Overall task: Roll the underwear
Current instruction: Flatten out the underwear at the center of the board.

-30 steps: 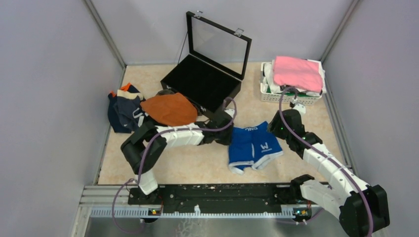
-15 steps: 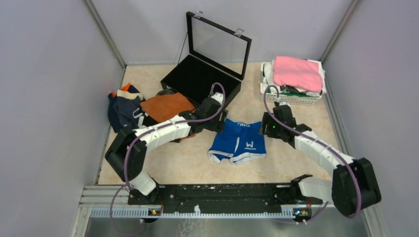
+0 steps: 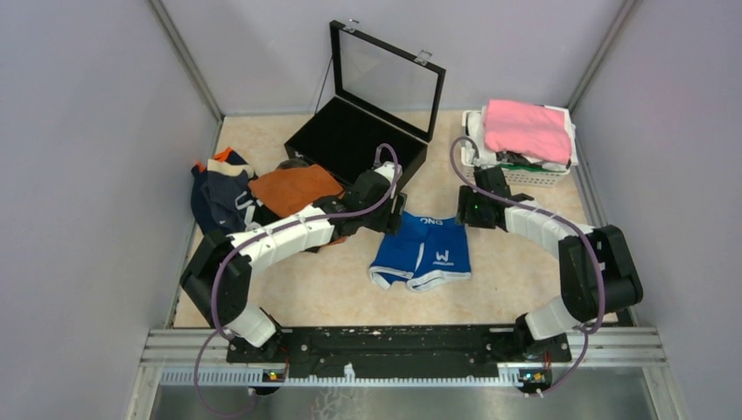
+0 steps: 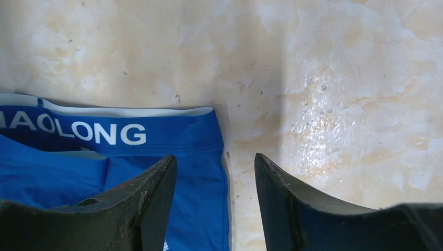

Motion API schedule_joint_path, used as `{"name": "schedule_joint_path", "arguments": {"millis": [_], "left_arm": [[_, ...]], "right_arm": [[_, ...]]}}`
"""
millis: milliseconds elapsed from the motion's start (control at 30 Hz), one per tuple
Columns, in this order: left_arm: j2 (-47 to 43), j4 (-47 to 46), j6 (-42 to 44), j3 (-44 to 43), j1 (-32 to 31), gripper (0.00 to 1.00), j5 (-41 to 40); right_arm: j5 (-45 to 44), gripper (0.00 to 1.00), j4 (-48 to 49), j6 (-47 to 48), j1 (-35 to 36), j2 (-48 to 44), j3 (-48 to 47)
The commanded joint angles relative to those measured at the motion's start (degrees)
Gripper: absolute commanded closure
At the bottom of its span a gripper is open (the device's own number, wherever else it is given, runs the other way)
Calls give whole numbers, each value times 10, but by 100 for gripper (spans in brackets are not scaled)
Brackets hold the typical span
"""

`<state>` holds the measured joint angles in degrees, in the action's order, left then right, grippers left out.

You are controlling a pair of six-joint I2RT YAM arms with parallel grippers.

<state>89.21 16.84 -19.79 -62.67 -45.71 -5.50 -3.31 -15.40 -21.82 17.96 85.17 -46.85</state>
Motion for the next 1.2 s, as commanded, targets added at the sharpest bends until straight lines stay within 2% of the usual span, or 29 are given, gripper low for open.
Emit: {"name": "schedule_joint_path", "arguments": {"millis": [0,200,467,633,800,1167], "left_arm": [[-12,-11,-10,-7,-4,28,13],[-10,-12,-13,-9,-9,29,18],[-4,-10,-20,-12,-19,30,18],[4,-9,-24,-25,-33,30,13],[39,-5,-23,-57,-76,29,-20],[163,56,-1,-149,-158,28,-116]], "right_arm": [[40,46,20,23,-28,31,-23],[109,48,38,38,-34,58,-23],[115,55,41,33,-36,92,-19],[89,70,58,18,-36,86,3],[79,100,98,-21,-37,38,58],[47,100,103,-109,-36,-134,185]]}}
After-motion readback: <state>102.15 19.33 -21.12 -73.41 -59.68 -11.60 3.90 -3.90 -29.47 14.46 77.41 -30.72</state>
